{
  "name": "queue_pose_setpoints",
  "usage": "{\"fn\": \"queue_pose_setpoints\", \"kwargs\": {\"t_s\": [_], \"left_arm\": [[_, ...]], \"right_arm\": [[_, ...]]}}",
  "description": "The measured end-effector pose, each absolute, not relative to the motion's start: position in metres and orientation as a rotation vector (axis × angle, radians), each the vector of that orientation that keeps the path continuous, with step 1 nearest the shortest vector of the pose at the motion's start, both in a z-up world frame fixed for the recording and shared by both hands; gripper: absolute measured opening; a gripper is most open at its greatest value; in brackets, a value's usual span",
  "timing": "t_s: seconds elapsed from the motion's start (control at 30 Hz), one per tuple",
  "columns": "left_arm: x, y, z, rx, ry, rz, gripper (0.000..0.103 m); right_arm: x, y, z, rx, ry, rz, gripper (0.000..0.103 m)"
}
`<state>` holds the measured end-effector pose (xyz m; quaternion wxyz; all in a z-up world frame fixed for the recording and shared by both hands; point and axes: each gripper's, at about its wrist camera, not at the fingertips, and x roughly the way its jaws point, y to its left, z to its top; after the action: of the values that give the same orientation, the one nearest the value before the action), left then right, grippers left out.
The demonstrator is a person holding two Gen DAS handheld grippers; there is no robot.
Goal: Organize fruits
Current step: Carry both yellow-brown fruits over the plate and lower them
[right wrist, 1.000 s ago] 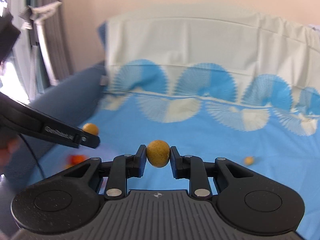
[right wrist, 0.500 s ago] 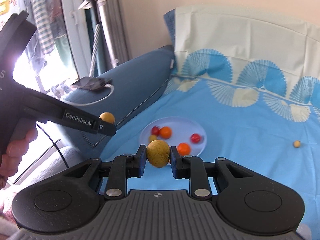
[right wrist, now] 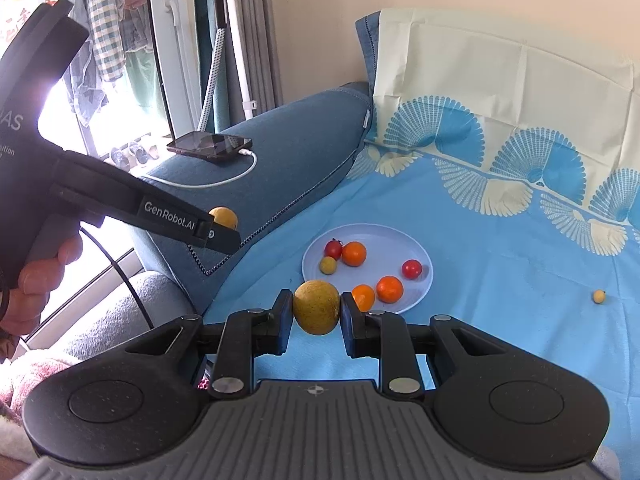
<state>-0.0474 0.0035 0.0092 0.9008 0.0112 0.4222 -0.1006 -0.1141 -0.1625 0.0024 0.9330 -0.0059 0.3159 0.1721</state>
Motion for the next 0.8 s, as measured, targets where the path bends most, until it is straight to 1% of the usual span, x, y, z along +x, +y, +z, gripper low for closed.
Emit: {"fn": "queue_pose_setpoints", "kwargs": {"t_s": [0.27, 0.47, 0.8], "left_arm": [[-0.029, 0.004, 0.007, 0.024, 0.874, -0.185, 0.026], [-0.001, 0.003, 0.000, 0.029, 0.890, -0.170, 0.026], [0.063, -0.011, -0.029, 0.064, 0.952, -0.140, 0.026]], "right_arm": [[-0.093, -0.167, -0.002, 0.005, 0.670, 0.334, 0.026], [-0.063, -0.173, -0.006, 0.013, 0.672, 0.308, 0.026], [0.004, -0.182, -0.038, 0.025, 0.721, 0.257, 0.026]]}}
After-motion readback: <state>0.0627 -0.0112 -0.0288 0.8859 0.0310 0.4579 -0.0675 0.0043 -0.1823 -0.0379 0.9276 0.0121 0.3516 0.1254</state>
